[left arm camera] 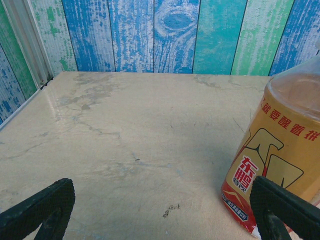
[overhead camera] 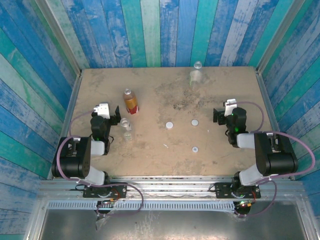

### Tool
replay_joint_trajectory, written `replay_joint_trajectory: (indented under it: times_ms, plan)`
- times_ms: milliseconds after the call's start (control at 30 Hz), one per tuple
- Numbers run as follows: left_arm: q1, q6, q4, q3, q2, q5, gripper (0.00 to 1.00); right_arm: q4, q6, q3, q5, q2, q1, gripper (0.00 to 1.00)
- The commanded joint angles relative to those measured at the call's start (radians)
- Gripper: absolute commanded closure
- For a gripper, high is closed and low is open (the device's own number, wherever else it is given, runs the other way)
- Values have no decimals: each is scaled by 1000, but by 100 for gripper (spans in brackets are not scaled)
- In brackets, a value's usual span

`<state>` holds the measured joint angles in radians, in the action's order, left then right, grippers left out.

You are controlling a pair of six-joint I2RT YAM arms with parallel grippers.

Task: Screw on the bottle caps

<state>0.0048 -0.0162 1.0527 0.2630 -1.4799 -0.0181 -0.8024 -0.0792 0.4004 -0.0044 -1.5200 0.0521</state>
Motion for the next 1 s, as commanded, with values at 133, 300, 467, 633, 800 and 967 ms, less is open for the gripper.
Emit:
replay_joint_trajectory:
  times_ms: [133,300,467,633,800,967]
  plan:
    - [-2,-37,-65,-2,103,-98,6,50,-23,24,-23,74,9,0]
    - [-2,-57,-250,3,307,-191,6,174,-46,48,-18,174,39,0]
    - [-5,-115,-376,31,470,-232,6,306,-80,94,17,261,123,0]
    - [-95,-112,-462,67,611,-280,6,441,-69,137,18,372,241,0]
    - [-257,-88,-512,68,722,-258,6,498,-35,144,-16,430,333,0]
    - [-435,-90,-558,33,784,-315,6,520,-10,156,-41,430,371,0]
